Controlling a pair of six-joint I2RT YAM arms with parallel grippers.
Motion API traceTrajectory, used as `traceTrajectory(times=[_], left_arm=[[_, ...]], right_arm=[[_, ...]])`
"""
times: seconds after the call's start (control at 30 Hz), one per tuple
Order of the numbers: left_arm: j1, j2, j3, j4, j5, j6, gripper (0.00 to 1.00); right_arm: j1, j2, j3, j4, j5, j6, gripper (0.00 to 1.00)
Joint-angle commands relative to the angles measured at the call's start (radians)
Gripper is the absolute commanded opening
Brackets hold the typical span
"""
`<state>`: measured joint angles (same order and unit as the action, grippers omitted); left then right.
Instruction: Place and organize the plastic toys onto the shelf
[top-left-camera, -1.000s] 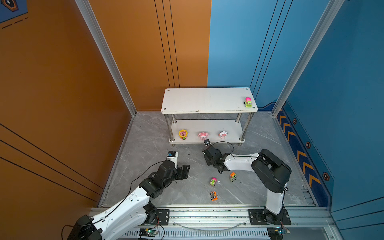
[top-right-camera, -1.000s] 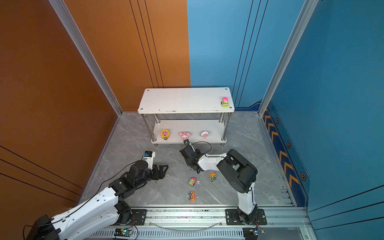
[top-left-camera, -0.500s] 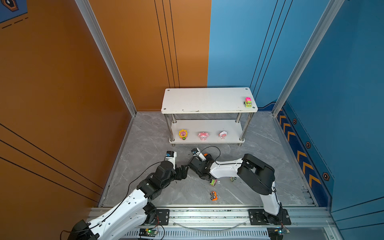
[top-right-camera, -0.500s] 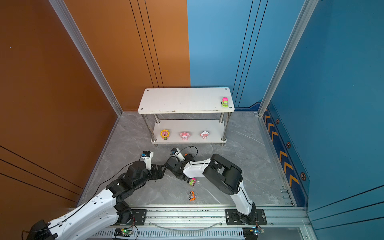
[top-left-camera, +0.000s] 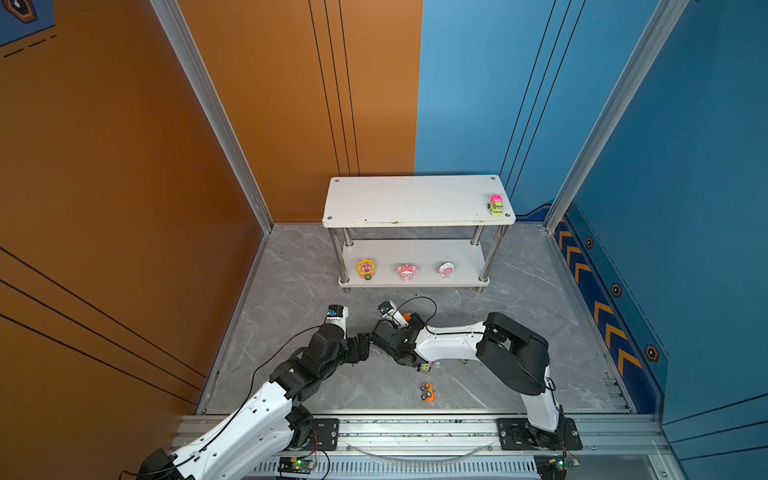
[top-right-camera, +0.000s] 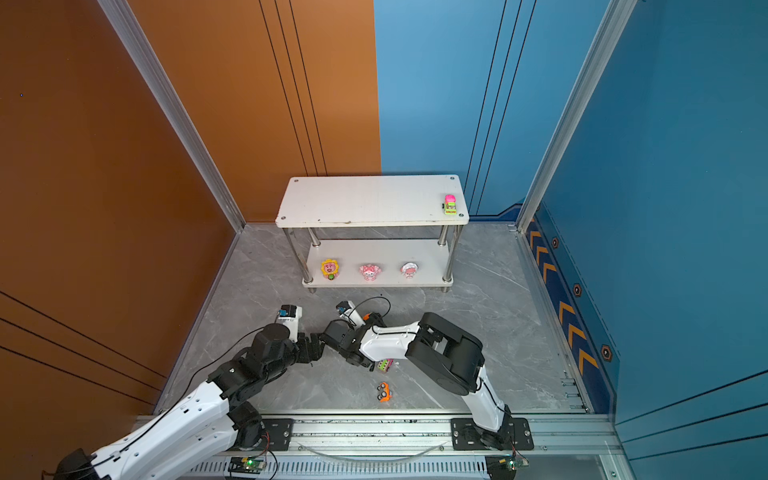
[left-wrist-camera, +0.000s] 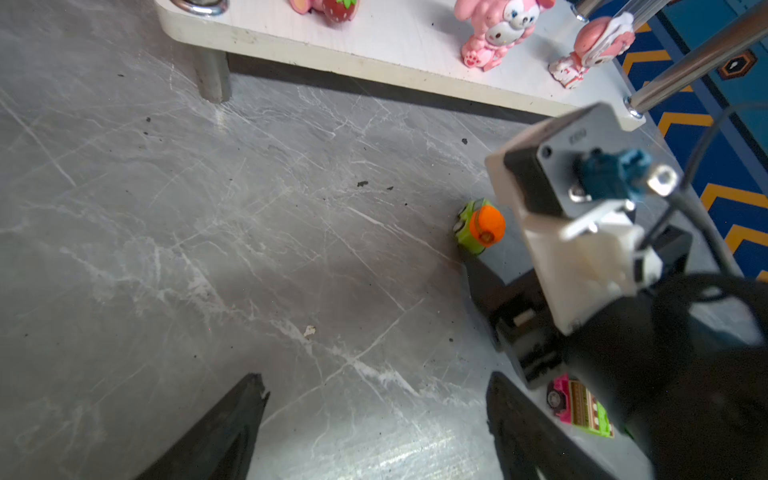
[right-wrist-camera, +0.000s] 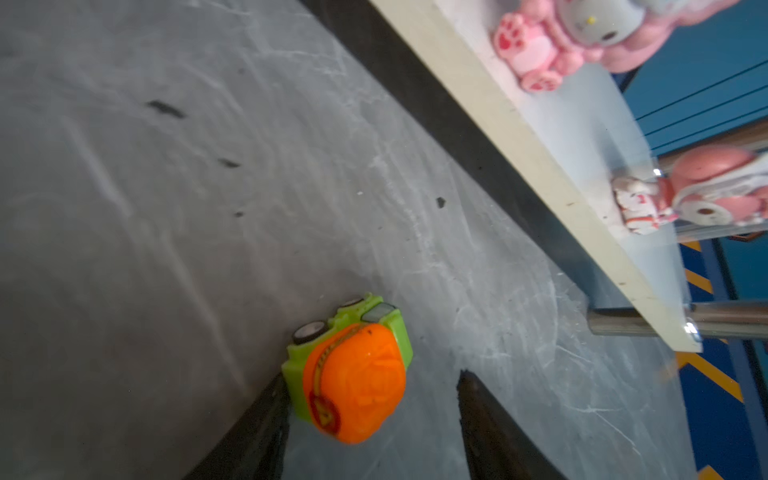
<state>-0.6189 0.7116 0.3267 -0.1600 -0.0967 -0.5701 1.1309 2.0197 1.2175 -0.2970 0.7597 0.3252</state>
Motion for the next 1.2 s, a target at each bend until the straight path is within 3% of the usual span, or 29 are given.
traceTrajectory(times=[0.0, 0.33, 0.4, 0.43, 0.53, 0.6, 0.87, 1.17], left_arm=[[-0.007, -0.003, 0.013, 0.075, 0.026, 0.001, 0.85], [-0.007, -0.052, 0.015, 0.038, 0.019, 0.009, 0.85], [-0.007, -0.053, 0.011, 0.042, 0.021, 0.009, 0.85], [-0.007, -0.050, 0.012, 0.047, 0.029, 0.010, 0.85], [-0.009, -0.017, 0.015, 0.084, 0.080, 0.019, 0.79], [-0.016, 0.024, 0.024, 0.111, 0.116, 0.021, 0.74], [-0.147, 0.236, 0.109, 0.175, 0.148, 0.059, 0.60], [-0.290, 0.437, 0.184, 0.262, 0.159, 0.086, 0.35]], right_arm=[[0.046, -0.066, -0.027, 0.039, -0.244, 0.049, 0.65], [-0.118, -0.311, -0.151, 0.142, -0.607, 0.118, 0.66], [-0.159, -0.348, -0.171, 0.145, -0.652, 0.124, 0.62], [-0.181, -0.360, -0.180, 0.148, -0.675, 0.124, 0.55], [-0.246, -0.365, -0.186, 0.147, -0.730, 0.132, 0.12], [-0.280, -0.341, -0.165, 0.133, -0.764, 0.127, 0.00], [-0.360, -0.170, 0.003, 0.052, -0.846, 0.056, 0.00], [-0.400, -0.033, 0.112, 0.029, -0.907, 0.026, 0.00]])
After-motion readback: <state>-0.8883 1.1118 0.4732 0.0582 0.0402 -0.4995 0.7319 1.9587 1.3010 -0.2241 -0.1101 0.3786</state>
